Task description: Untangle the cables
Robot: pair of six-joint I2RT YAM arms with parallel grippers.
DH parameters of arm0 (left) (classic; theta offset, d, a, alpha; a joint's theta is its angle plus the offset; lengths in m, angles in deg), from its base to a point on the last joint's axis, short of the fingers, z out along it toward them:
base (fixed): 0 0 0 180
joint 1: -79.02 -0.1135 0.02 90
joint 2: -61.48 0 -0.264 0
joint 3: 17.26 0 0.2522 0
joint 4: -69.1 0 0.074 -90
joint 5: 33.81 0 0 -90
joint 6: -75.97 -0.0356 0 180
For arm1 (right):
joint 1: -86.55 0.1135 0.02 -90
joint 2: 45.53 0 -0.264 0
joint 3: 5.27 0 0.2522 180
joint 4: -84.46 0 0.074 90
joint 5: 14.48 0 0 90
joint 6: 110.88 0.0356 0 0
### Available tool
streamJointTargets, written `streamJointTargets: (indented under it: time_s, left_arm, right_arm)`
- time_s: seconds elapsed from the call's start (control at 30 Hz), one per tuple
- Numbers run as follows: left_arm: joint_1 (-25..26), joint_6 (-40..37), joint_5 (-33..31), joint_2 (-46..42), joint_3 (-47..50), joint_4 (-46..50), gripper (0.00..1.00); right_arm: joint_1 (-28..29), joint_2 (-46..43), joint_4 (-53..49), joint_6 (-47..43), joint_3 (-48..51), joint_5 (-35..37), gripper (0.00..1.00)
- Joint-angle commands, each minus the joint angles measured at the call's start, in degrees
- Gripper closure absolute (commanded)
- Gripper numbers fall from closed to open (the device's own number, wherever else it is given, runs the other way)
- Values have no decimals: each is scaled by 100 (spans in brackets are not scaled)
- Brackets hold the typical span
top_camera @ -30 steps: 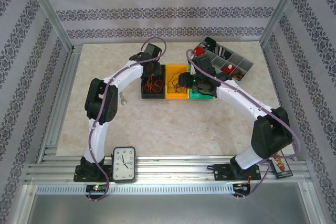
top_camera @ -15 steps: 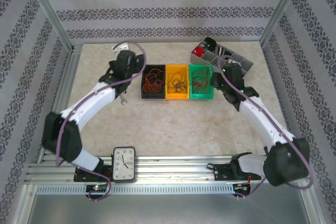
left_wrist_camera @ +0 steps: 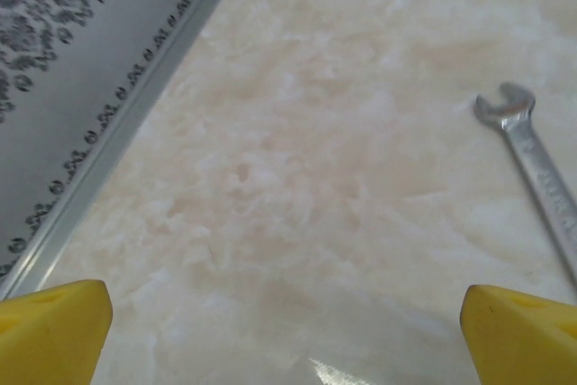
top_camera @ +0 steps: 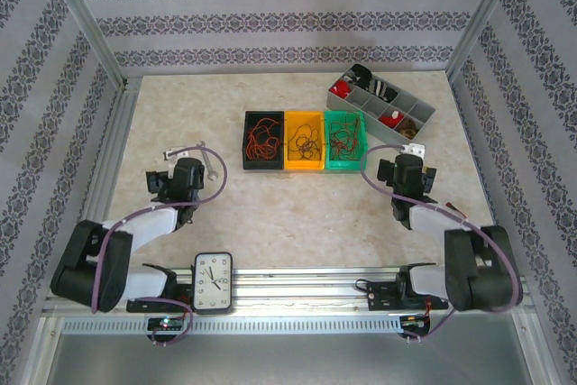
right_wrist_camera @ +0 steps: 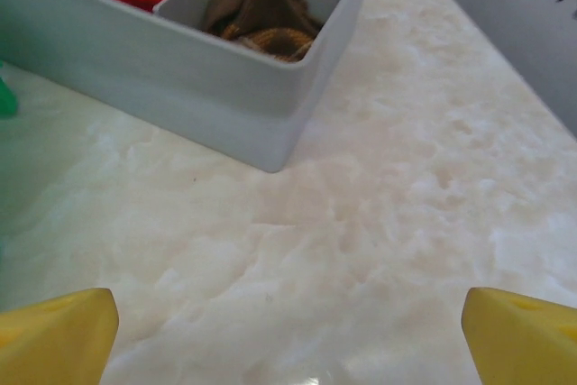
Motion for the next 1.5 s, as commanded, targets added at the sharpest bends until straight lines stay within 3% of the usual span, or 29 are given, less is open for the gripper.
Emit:
streamJointTargets:
  time_s: [0.0,0.1,0.17,0.2,0.23,0.27,0.37,0.5,0.53,0.6,0.63,0.77,1.27,1.47]
  left_arm:
    - [-142,-759,995,341,-95,-1554,0]
    - [-208,-1019,1273,757,-154,-2280,0]
    - [-280,-1118,1379,1046,-239,-2499,0]
    - [-363,-1206,1495,1293,-181,-3003,0]
    - [-420,-989,1254,1309,-307,-2680,1]
    - [-579,-741,1406,1258,-370,-2413,0]
    - [-984,-452,2109,1171,-97,-2788,0]
    - [-1047,-776,2967,1575,389,-4113,0]
    - [-1060,-653,2937,1359,266,-3452,0]
    - [-1132,-645,3012,1536,304,-3918,0]
    - [-1163,-575,3005,1472,264,-3679,0]
    - [-1196,-545,3030,1455,263,-3659,0]
    - [-1199,-547,3030,1481,256,-3695,0]
    - [-1203,-547,3038,1483,261,-3686,0]
  right_arm:
    - [-129,478,1917,-292,-31,-687,2]
    - [-226,1281,3017,-476,89,-1611,2]
    - [-251,1066,2381,-500,-47,-1704,2]
    - [-280,1162,2676,-461,12,-1759,2]
    - [-311,1200,2756,-445,27,-1826,2]
    - [-326,1151,2580,-452,-13,-1859,2]
    - [-335,1169,2633,-461,-13,-1928,2]
    - [-568,1156,2613,-457,-12,-2805,2]
    - [-568,1145,2587,-489,-19,-2859,2]
    - [-564,1154,2590,-492,-21,-2856,2]
    - [-525,1153,2577,-522,-17,-2728,2]
    - [-55,1132,2774,-624,92,-1297,2]
    - [-338,1162,2464,-449,-87,-1929,2]
    - [-291,1140,2531,-526,-35,-1856,2]
